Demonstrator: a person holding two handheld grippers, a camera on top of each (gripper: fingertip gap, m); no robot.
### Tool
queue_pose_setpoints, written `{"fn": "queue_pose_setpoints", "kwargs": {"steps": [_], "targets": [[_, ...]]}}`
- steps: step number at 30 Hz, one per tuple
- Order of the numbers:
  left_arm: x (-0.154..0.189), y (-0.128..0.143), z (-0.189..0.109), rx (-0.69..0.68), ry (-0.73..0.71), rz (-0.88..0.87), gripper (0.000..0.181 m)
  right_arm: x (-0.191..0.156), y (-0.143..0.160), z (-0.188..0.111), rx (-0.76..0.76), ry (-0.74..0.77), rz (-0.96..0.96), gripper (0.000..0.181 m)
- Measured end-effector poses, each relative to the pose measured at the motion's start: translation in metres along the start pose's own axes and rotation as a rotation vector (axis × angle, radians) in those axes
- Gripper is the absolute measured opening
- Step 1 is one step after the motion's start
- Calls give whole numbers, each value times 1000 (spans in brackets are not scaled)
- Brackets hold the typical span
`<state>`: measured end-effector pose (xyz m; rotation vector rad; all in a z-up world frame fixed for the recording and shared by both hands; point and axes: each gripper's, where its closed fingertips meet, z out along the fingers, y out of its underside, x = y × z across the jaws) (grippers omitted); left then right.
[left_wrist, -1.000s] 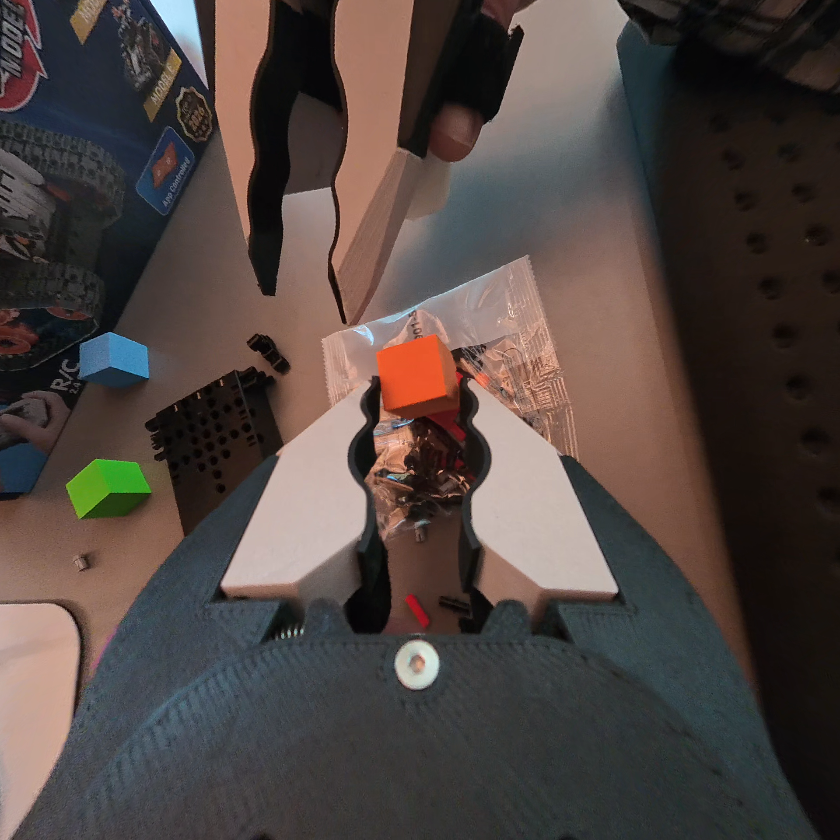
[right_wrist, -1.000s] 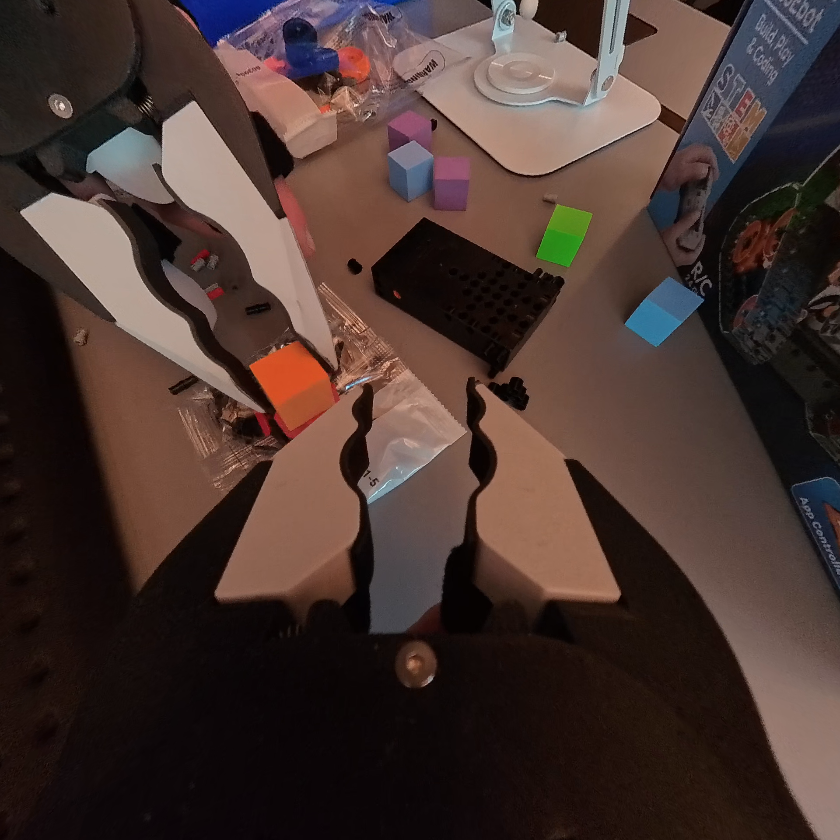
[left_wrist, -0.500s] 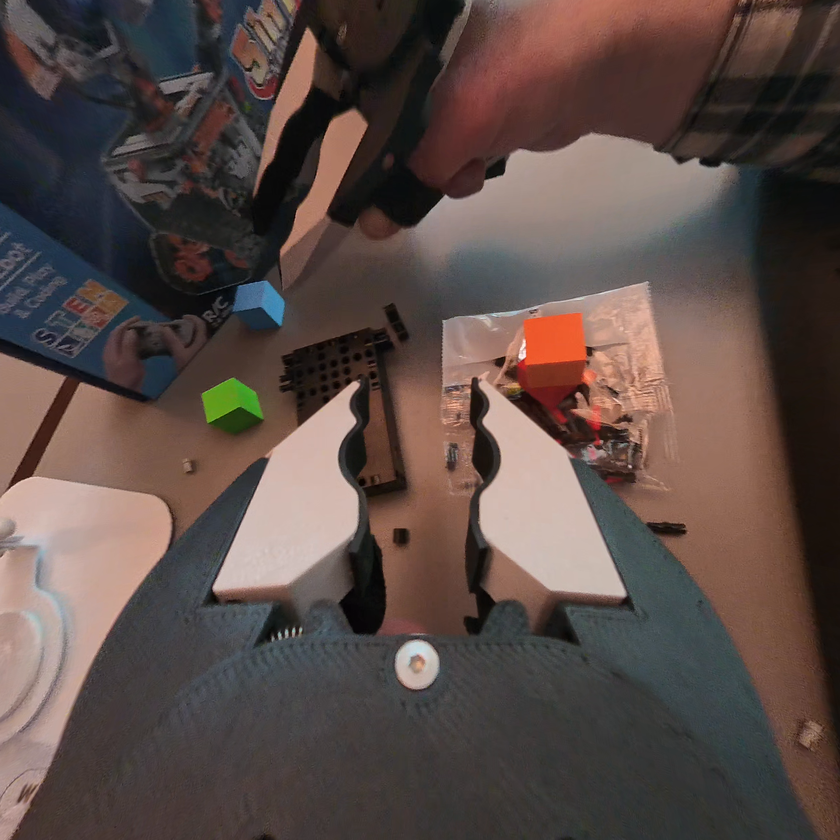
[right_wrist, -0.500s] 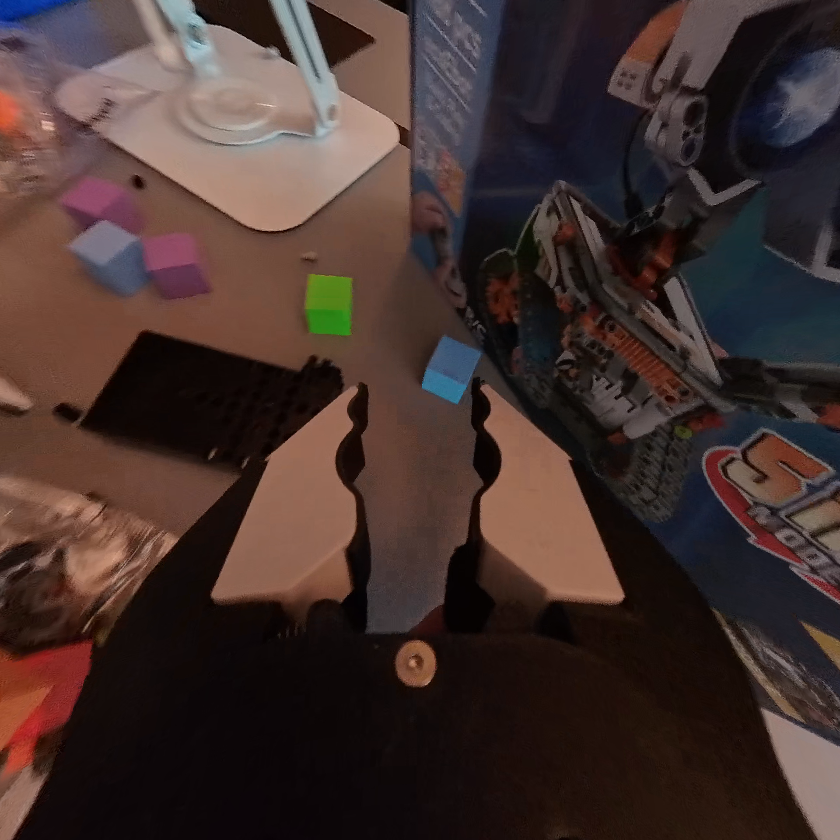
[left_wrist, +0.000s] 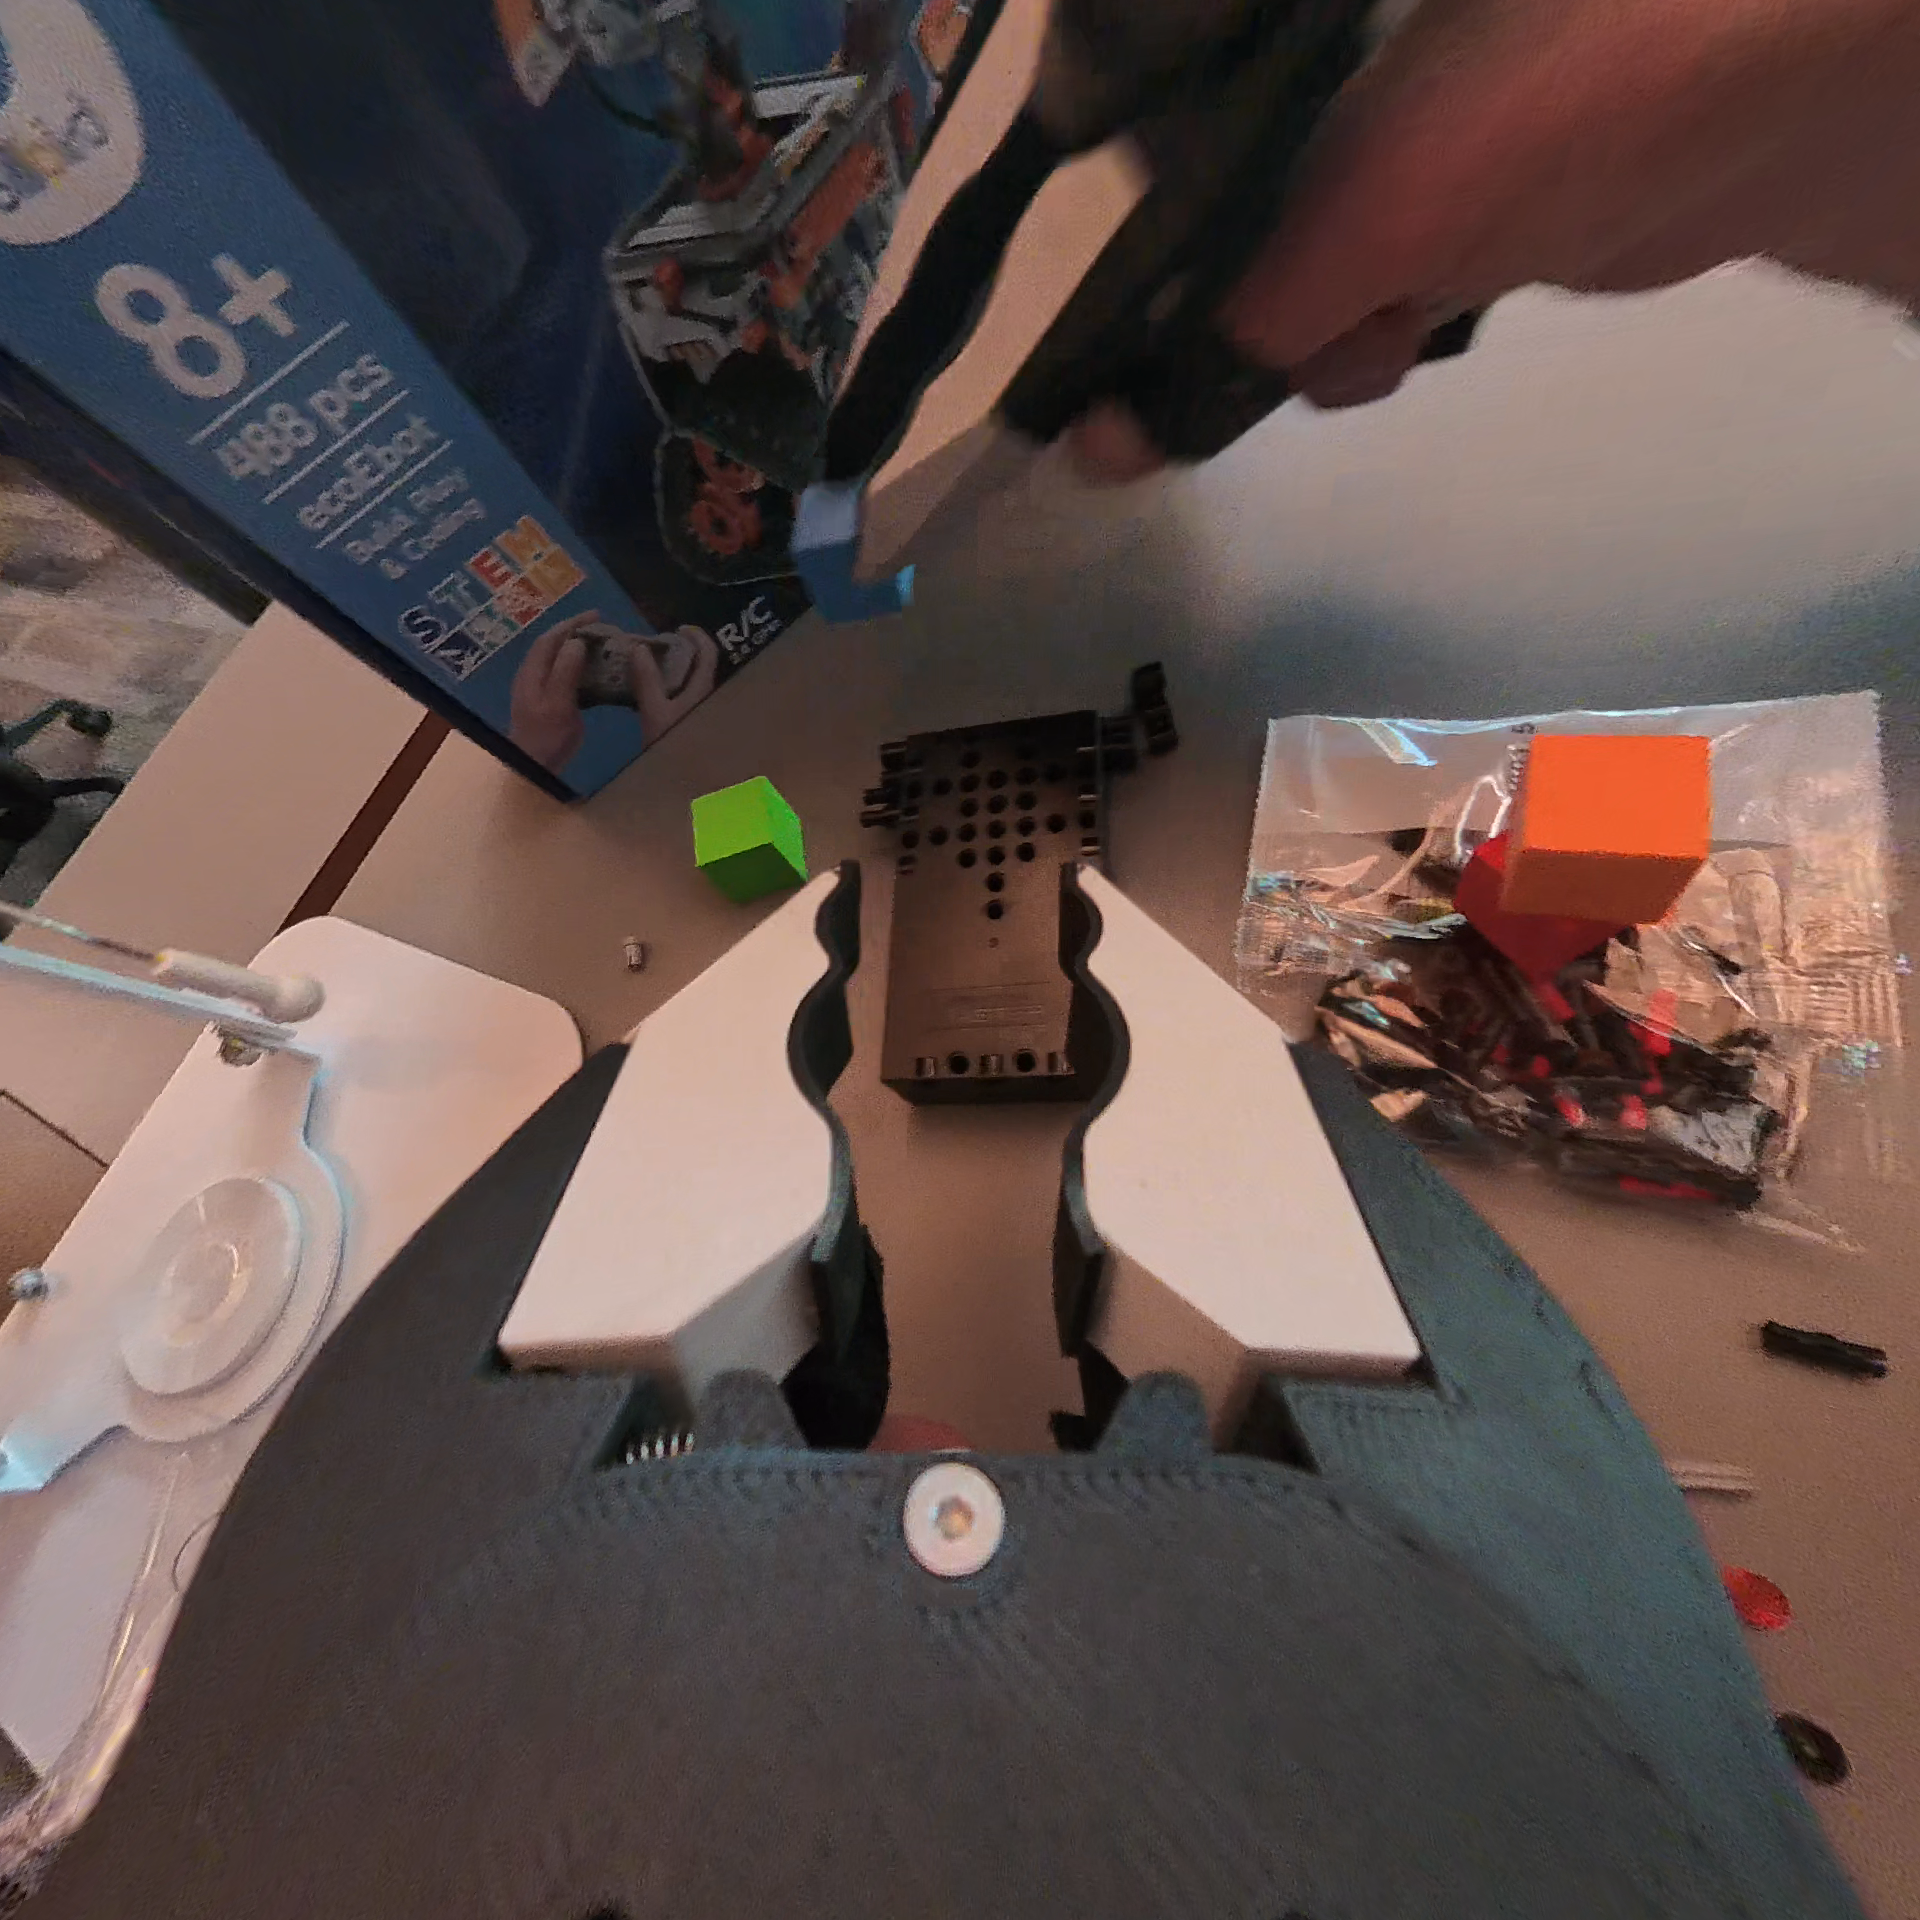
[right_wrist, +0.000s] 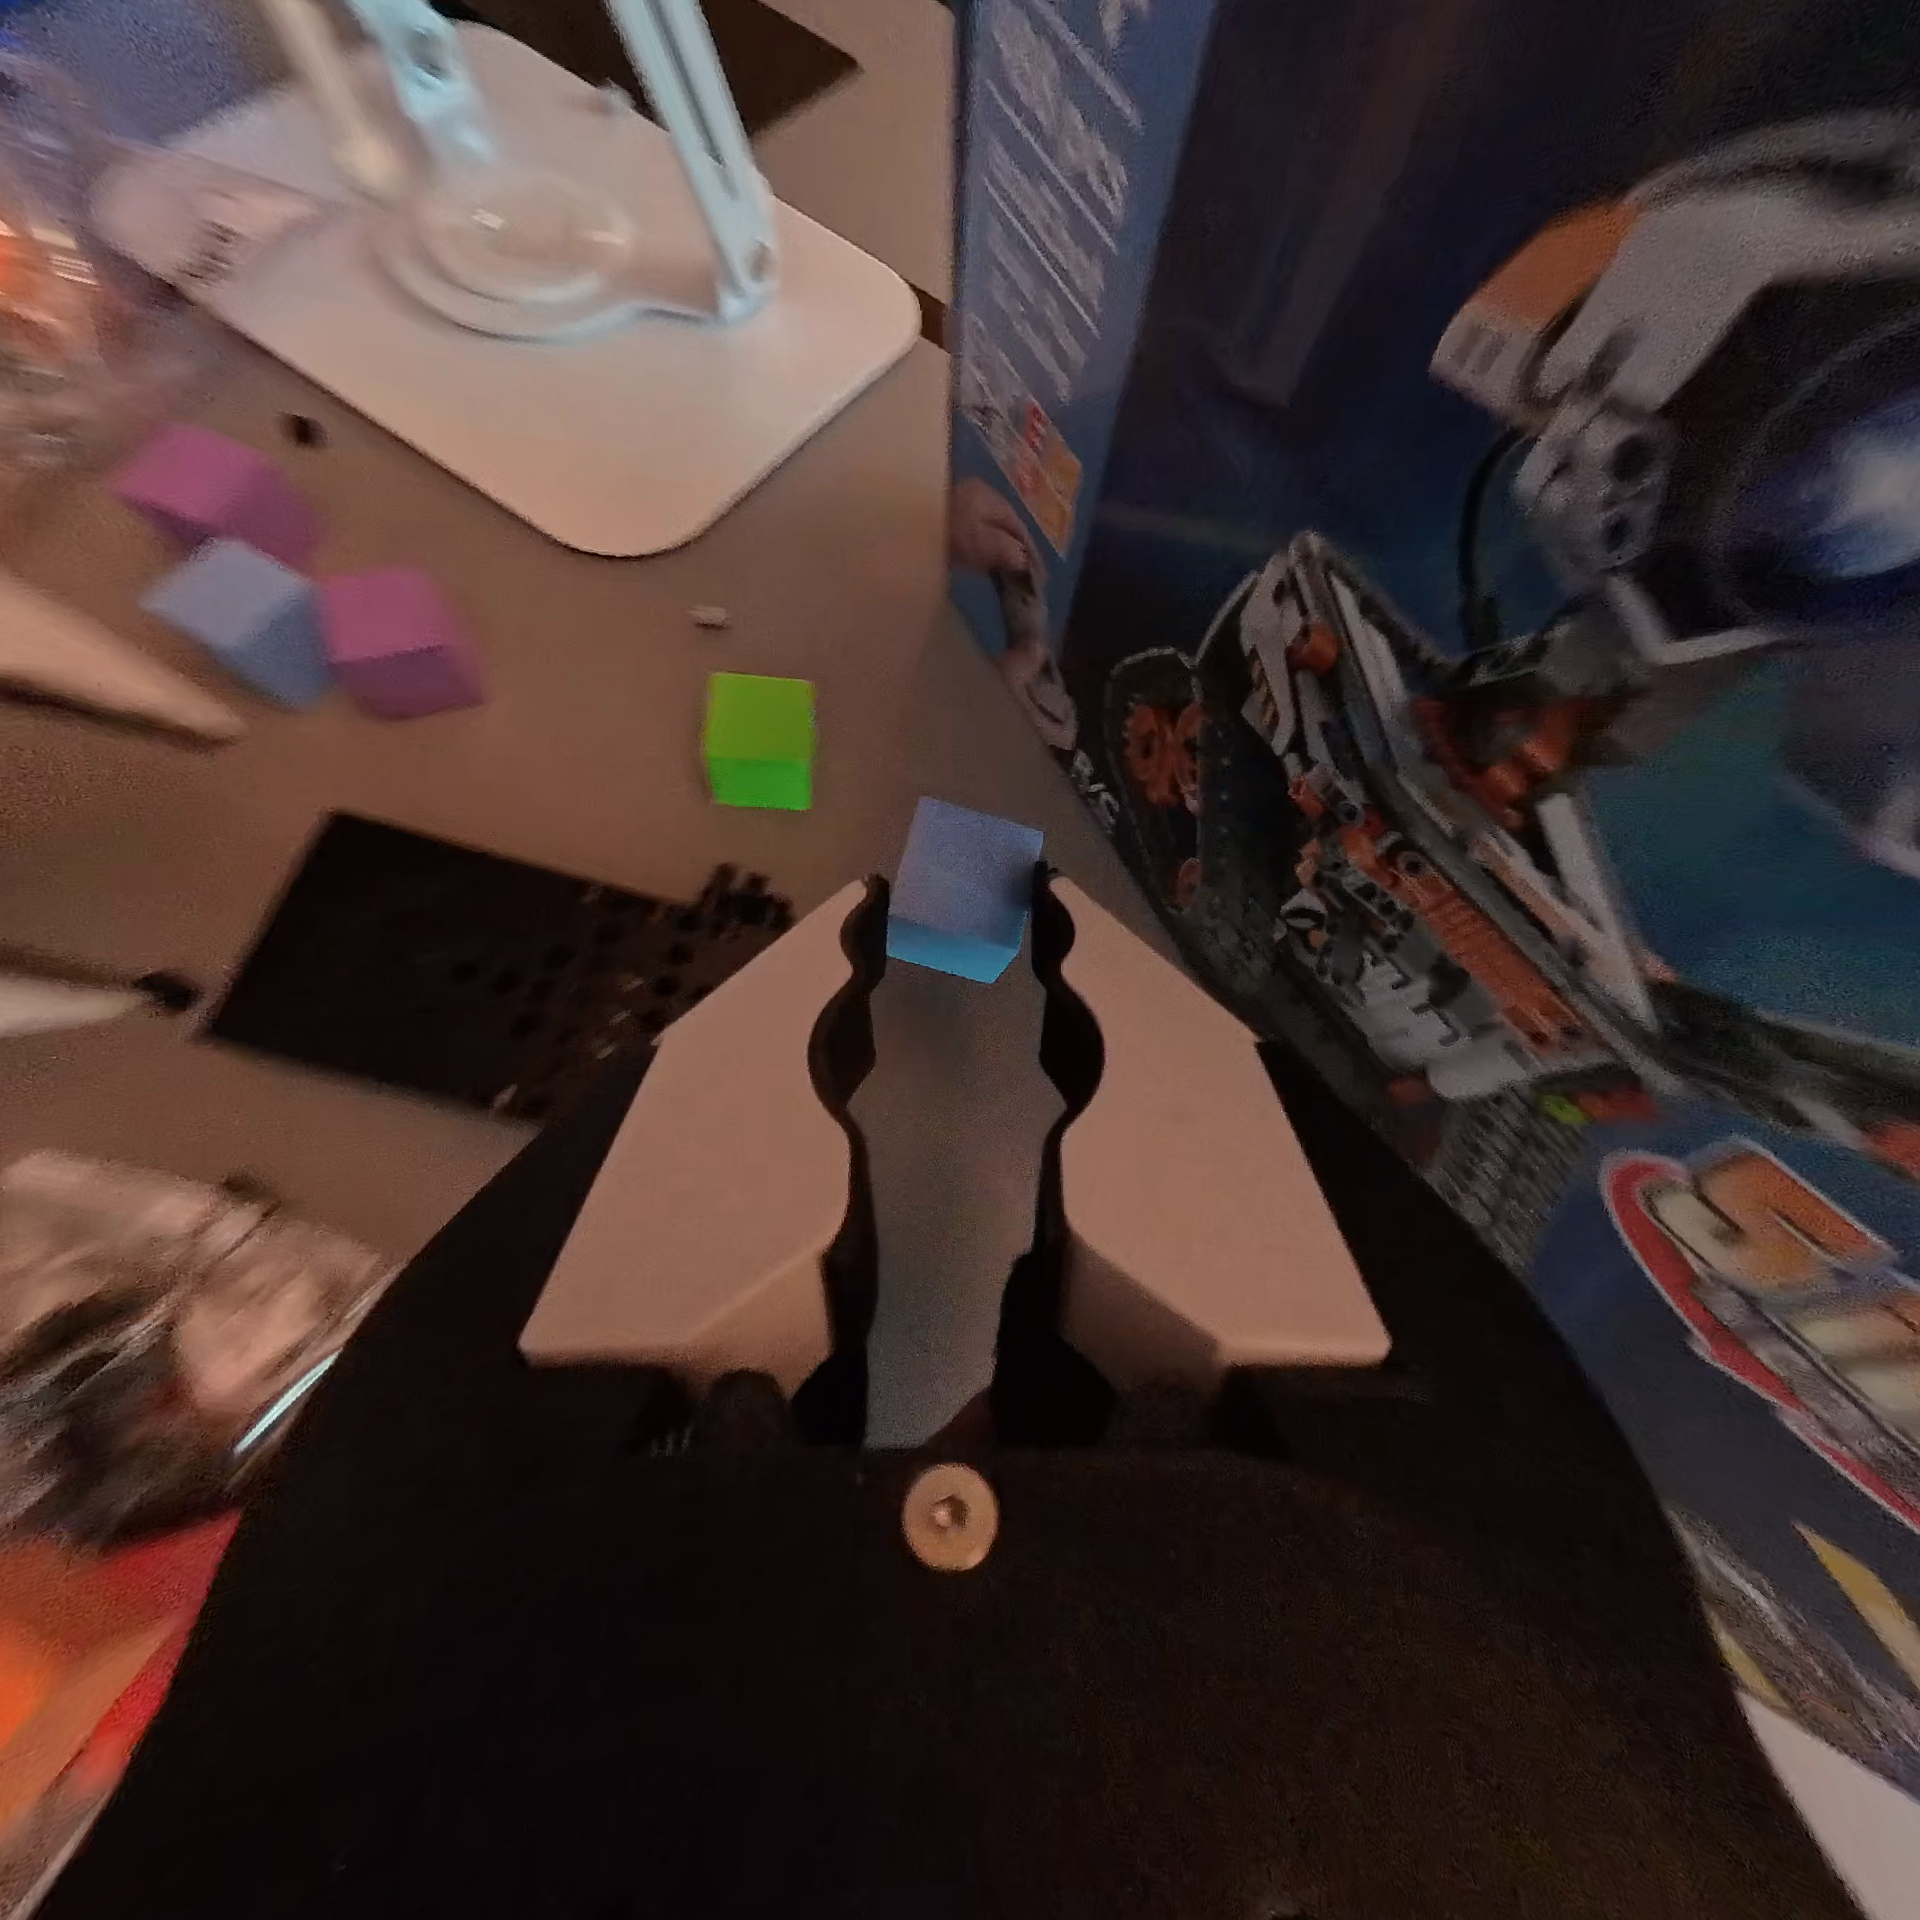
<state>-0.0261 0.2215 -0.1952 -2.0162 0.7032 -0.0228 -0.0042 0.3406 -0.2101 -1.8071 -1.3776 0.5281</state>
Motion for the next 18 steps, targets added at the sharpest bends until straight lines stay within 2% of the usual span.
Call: {"fn": "queue_pose_setpoints", "kwargs": {"steps": [4,6,9,14,18], "targets": [[-11,0,1,17,-29,-52,37,-35,-11,-71,75,-169,-78,26],[-10,0,3,15,-28,-51,36,-53,-6,-102,94,-235,-111,26],[-9,2,7,-5,-40,-37,36,-86,14,-132,85,-360,-182,26],[-4,3,12,-14,-35,-22,35,-125,45,-142,17,-476,-265,27],[-3,7,13,-28,-38,-9,35,-132,47,-137,8,-490,-267,27]]}}
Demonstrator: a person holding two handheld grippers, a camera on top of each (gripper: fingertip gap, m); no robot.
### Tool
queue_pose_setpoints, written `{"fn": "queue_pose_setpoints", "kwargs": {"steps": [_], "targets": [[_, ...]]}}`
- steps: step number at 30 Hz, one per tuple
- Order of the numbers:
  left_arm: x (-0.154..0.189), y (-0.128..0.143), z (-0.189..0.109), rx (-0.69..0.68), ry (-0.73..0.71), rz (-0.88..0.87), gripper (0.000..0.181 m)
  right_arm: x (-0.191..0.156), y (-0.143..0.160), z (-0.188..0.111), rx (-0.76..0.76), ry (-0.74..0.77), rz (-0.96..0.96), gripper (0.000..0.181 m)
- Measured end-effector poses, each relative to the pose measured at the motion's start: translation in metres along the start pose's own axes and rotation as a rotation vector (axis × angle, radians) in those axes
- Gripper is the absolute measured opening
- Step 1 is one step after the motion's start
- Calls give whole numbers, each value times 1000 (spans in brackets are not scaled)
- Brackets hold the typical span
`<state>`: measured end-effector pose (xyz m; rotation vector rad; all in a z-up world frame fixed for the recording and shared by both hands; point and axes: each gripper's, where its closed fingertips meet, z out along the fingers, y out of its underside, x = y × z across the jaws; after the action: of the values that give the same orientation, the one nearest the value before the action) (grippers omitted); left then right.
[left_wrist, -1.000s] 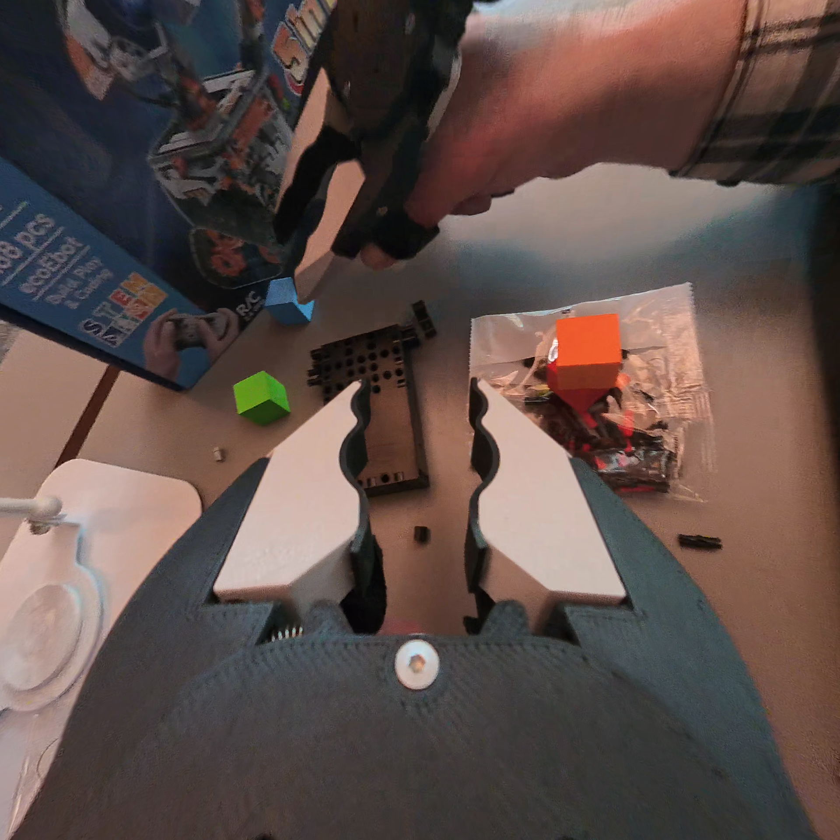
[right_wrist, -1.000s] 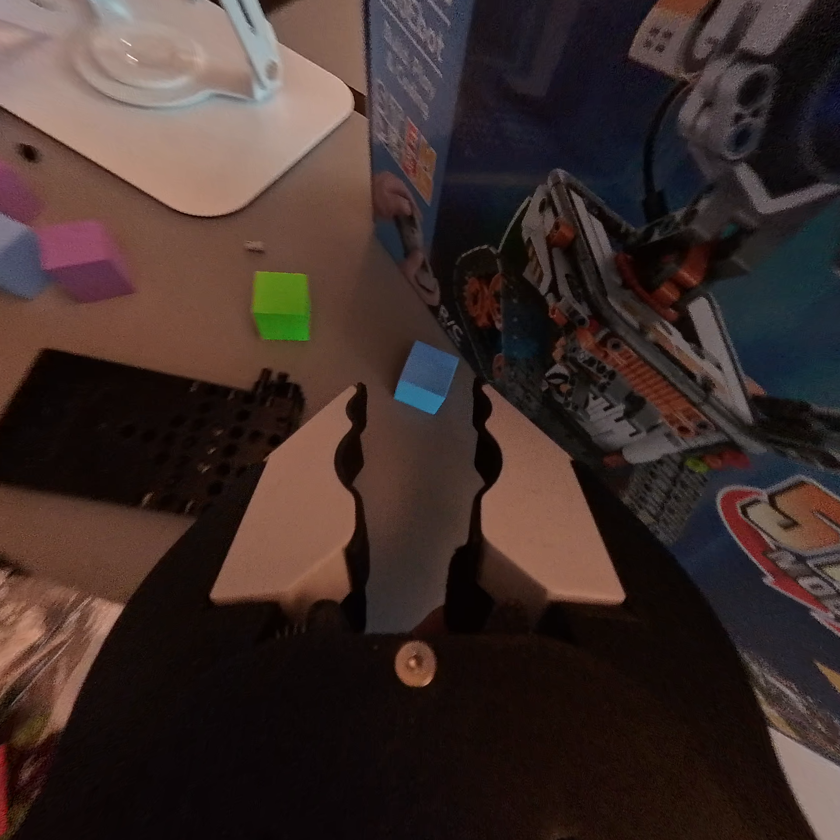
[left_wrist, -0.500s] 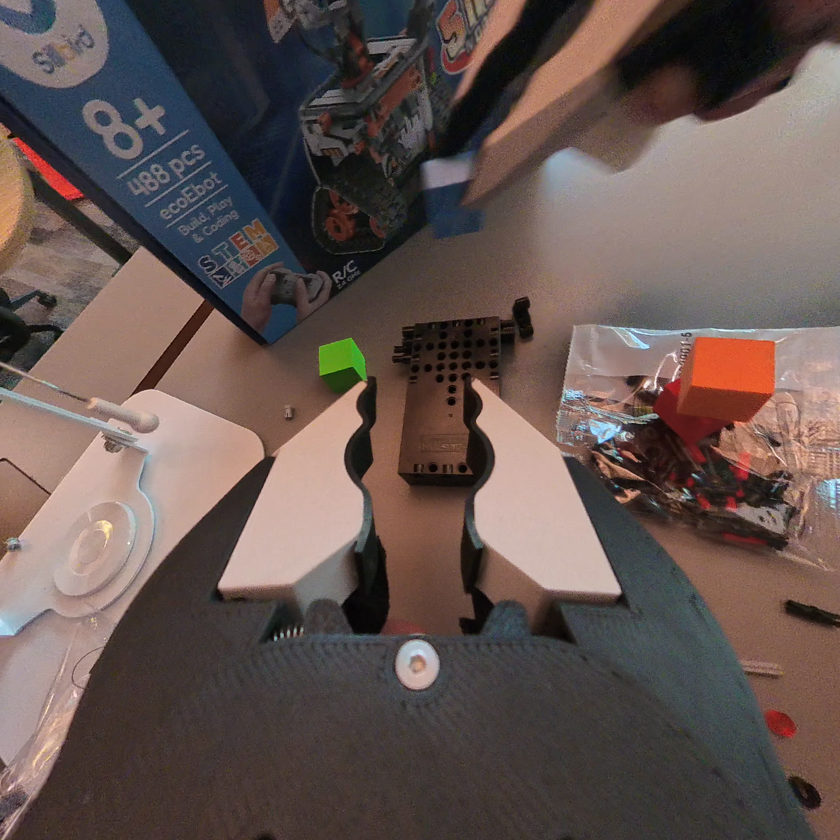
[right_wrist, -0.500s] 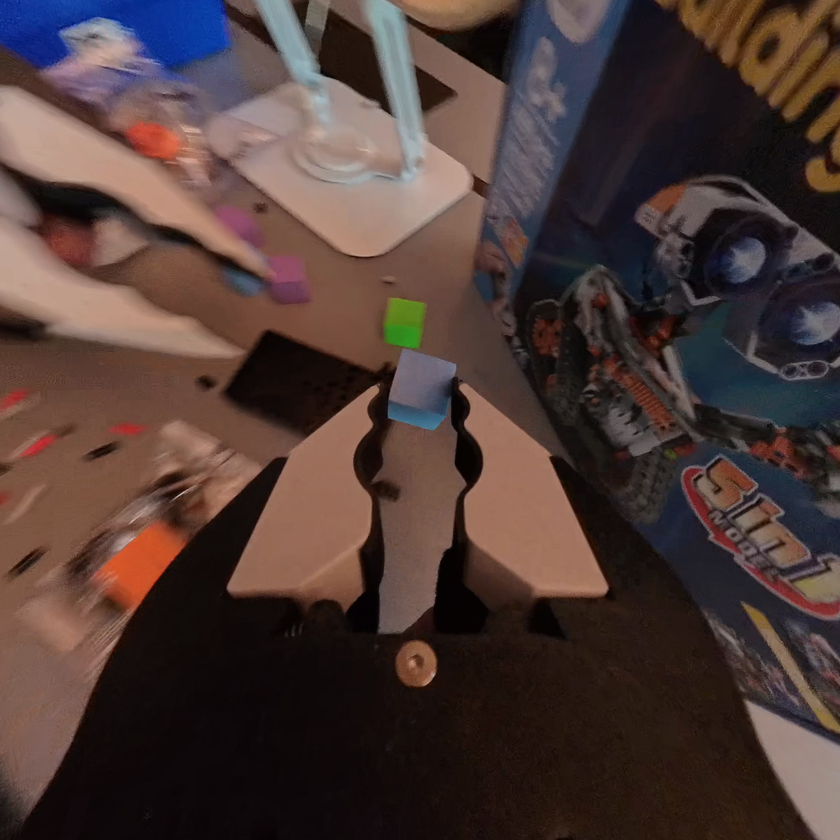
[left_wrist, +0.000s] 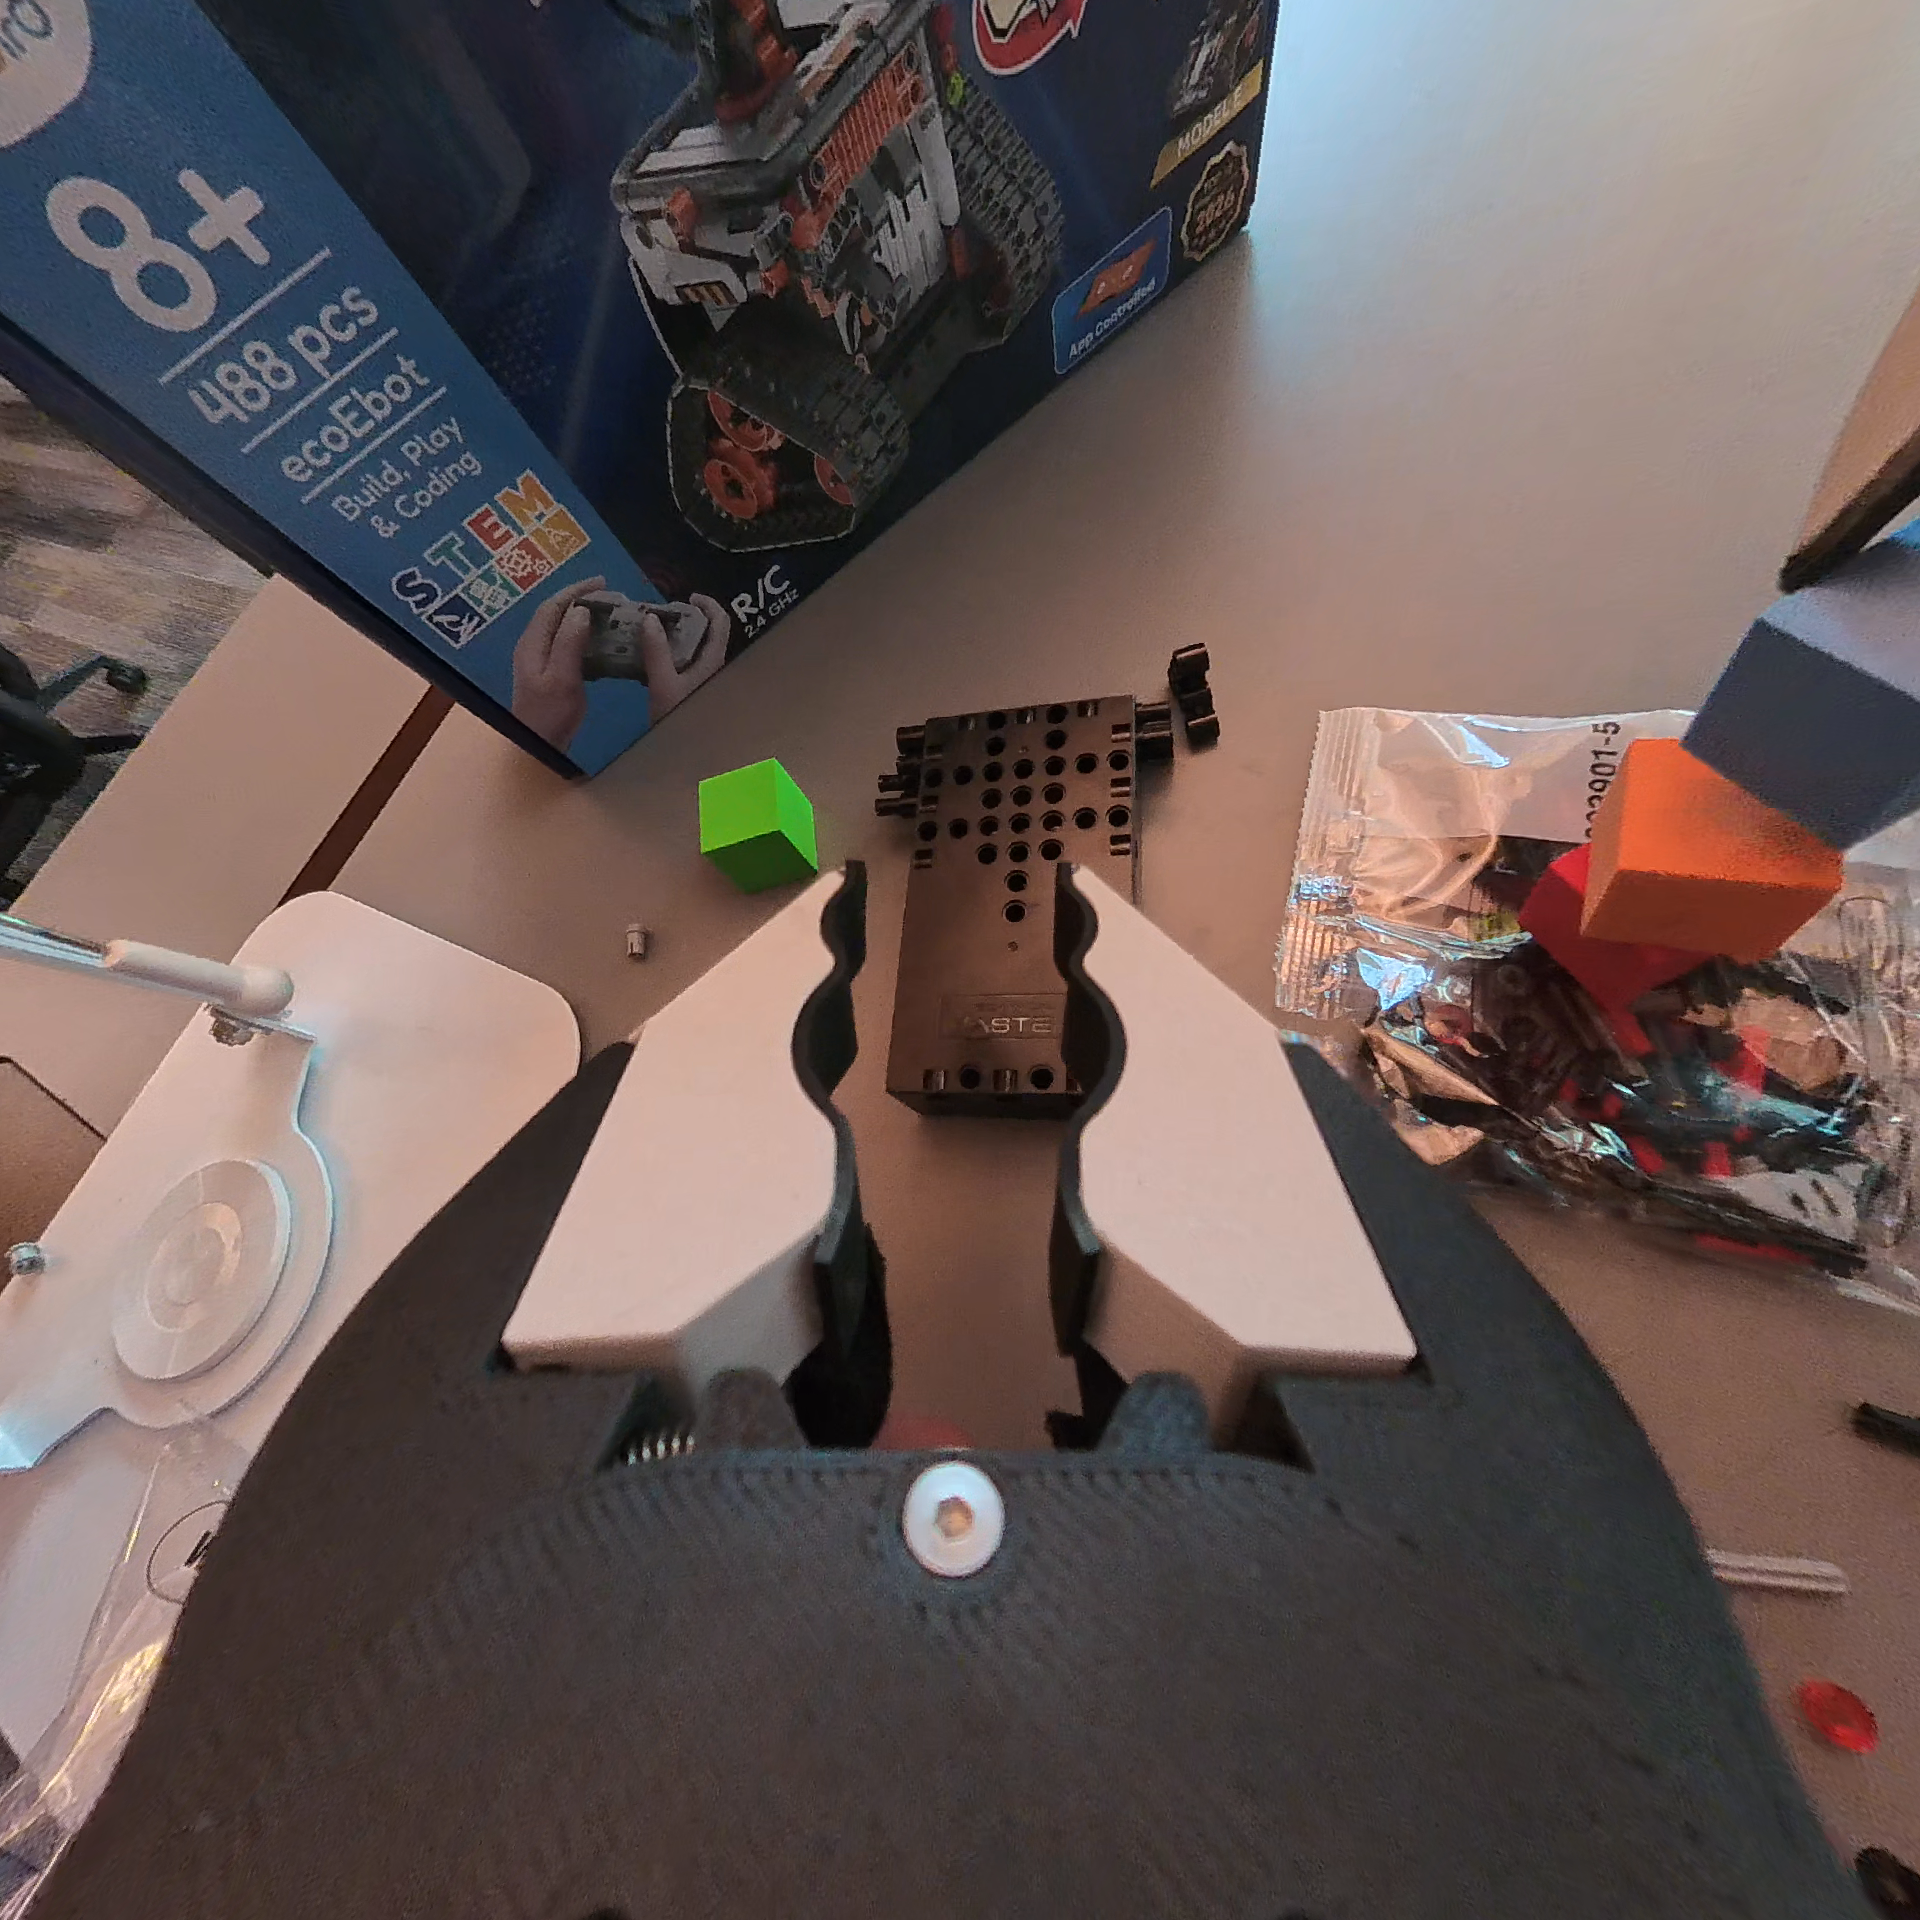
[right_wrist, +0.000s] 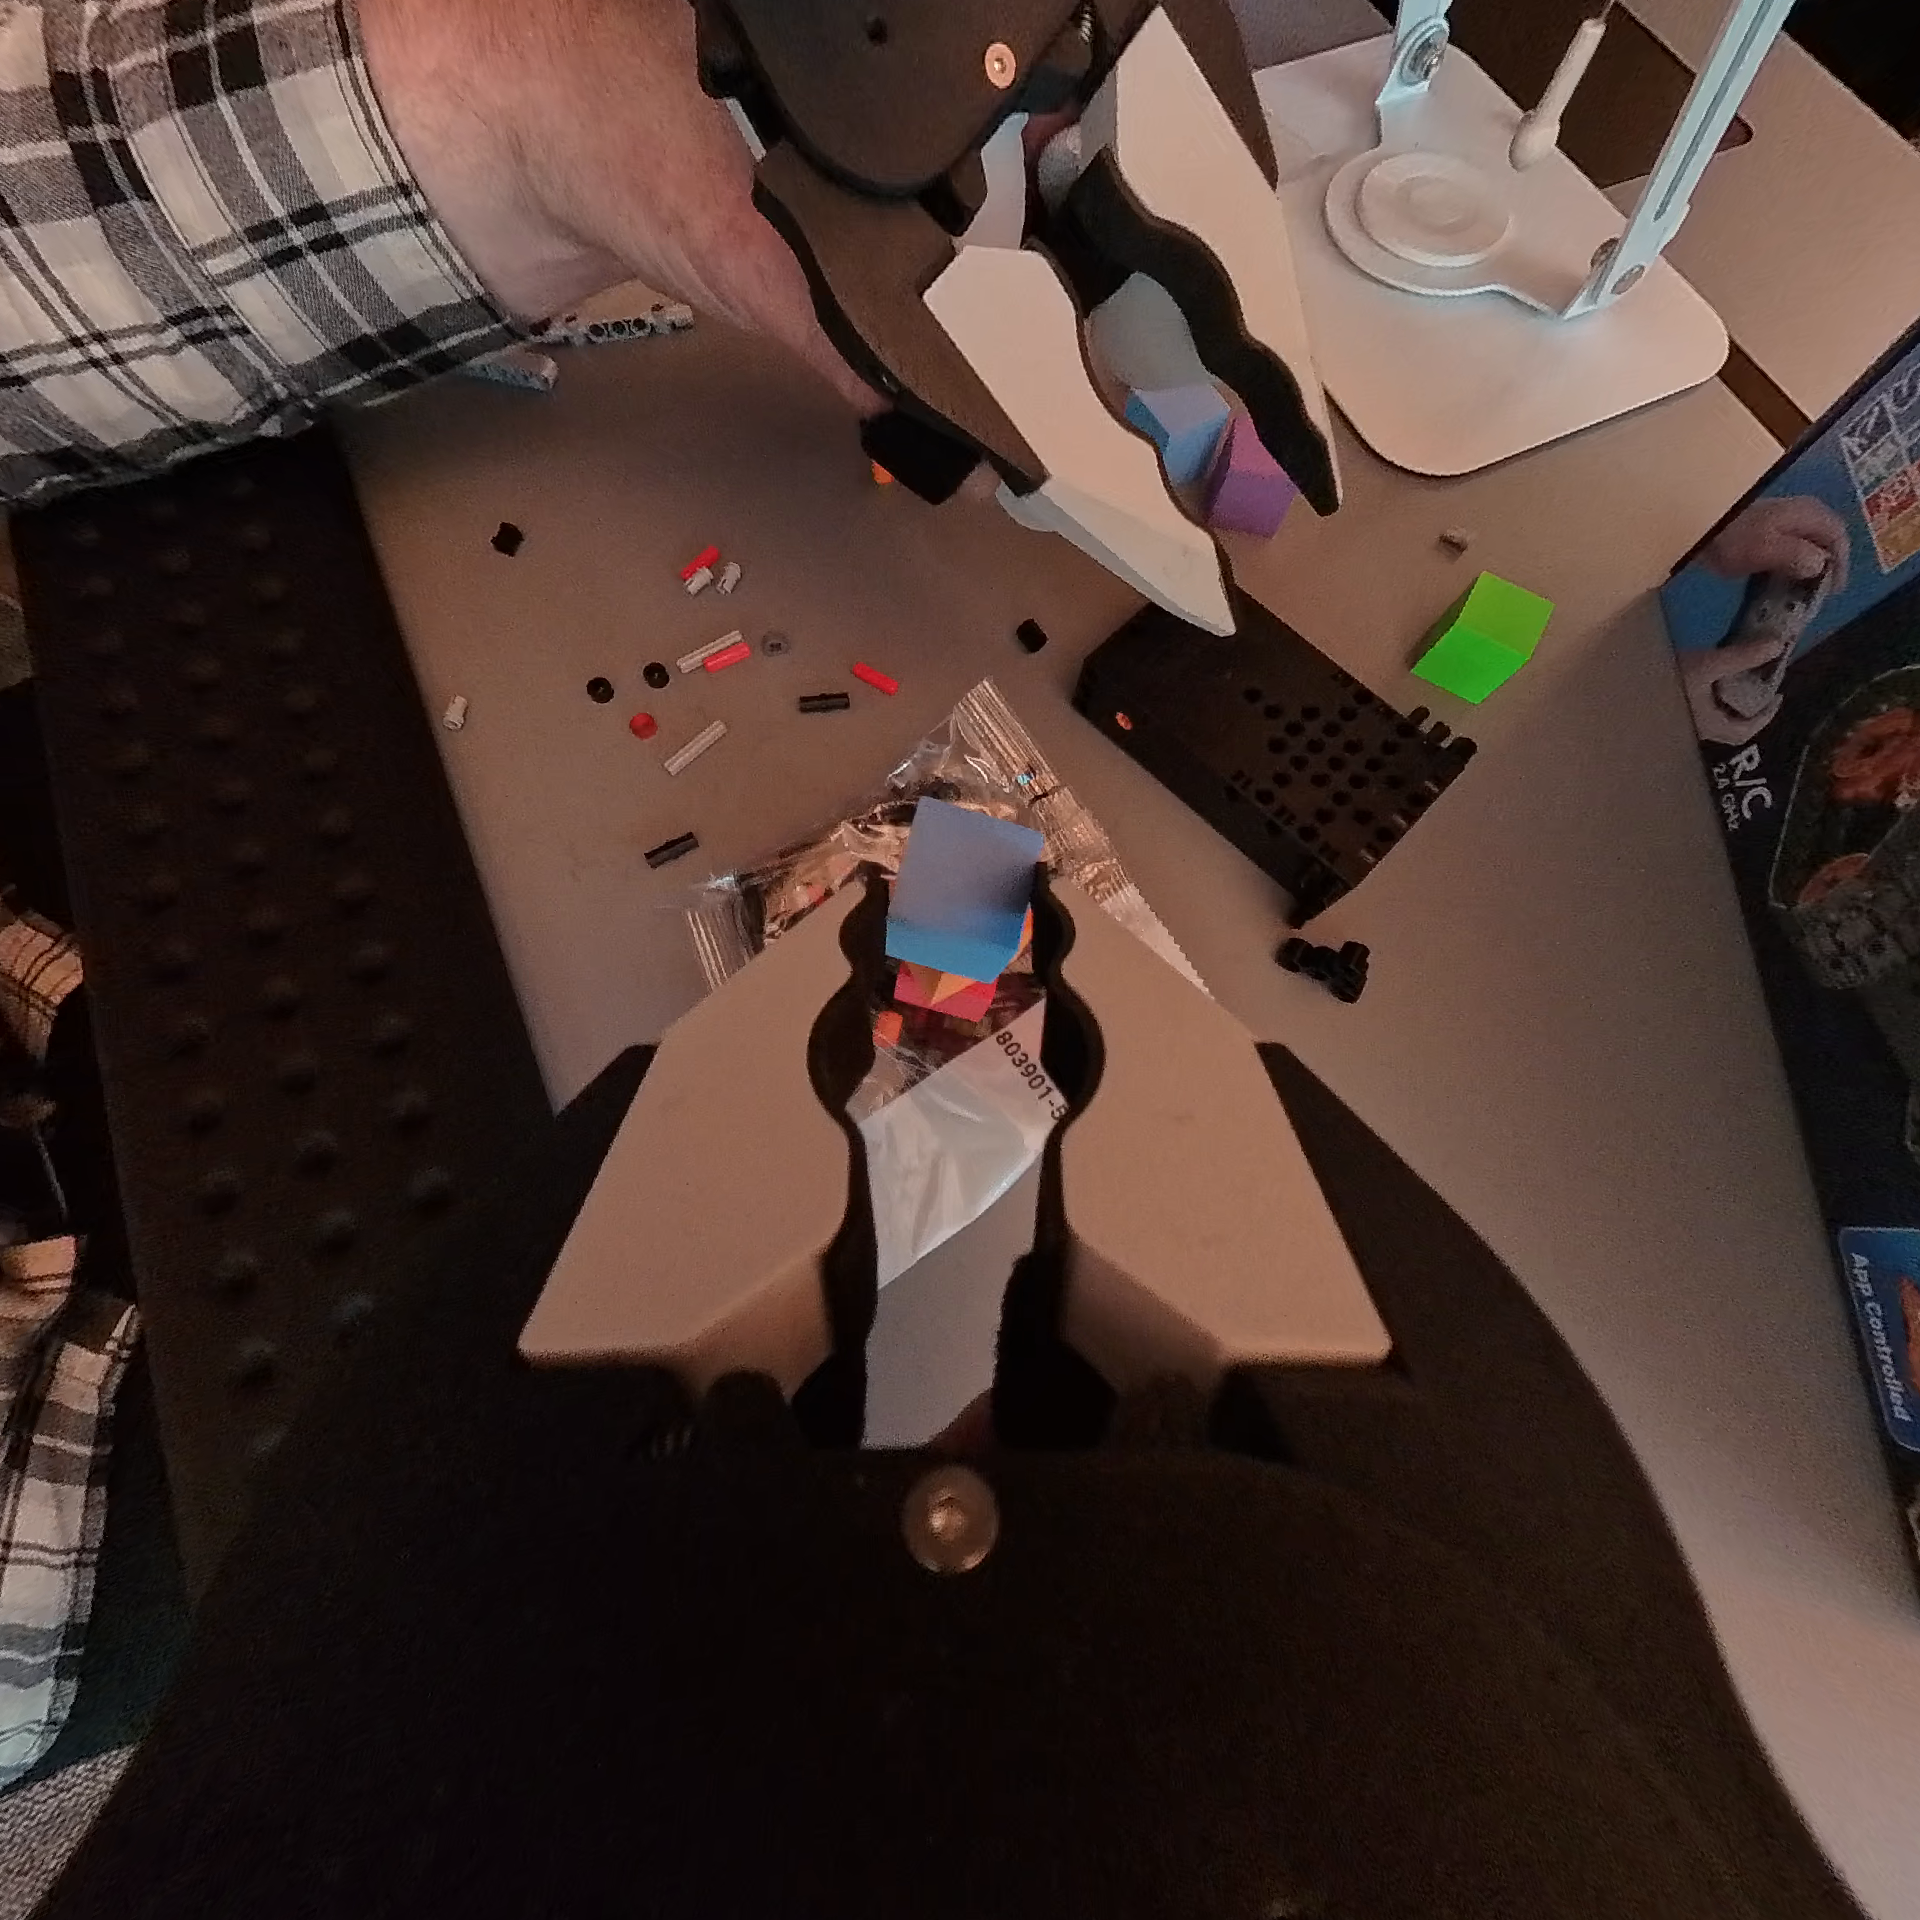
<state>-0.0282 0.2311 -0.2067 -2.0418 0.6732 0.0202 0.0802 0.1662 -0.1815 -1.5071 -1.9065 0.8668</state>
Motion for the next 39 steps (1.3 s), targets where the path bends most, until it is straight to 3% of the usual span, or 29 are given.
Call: {"fn": "queue_pose_setpoints", "kwargs": {"steps": [9,17,21,27,31,35,39], "targets": [[-3,3,1,-2,0,-7,35,0,9,13,-41,8,2,34],[-19,-6,10,4,-34,-53,39,5,2,3,6,41,7,43],[-39,-9,29,-39,-64,-109,42,9,-1,-14,89,55,48,42],[-63,24,72,-270,-125,-138,43,10,2,-31,185,71,87,39],[-61,22,82,-268,-120,-127,24,12,6,-39,215,86,100,39],[-56,3,63,-192,-111,-113,24,14,10,-46,236,97,114,38],[-21,-39,15,-63,0,-29,24,14,18,-48,245,100,130,38]]}}
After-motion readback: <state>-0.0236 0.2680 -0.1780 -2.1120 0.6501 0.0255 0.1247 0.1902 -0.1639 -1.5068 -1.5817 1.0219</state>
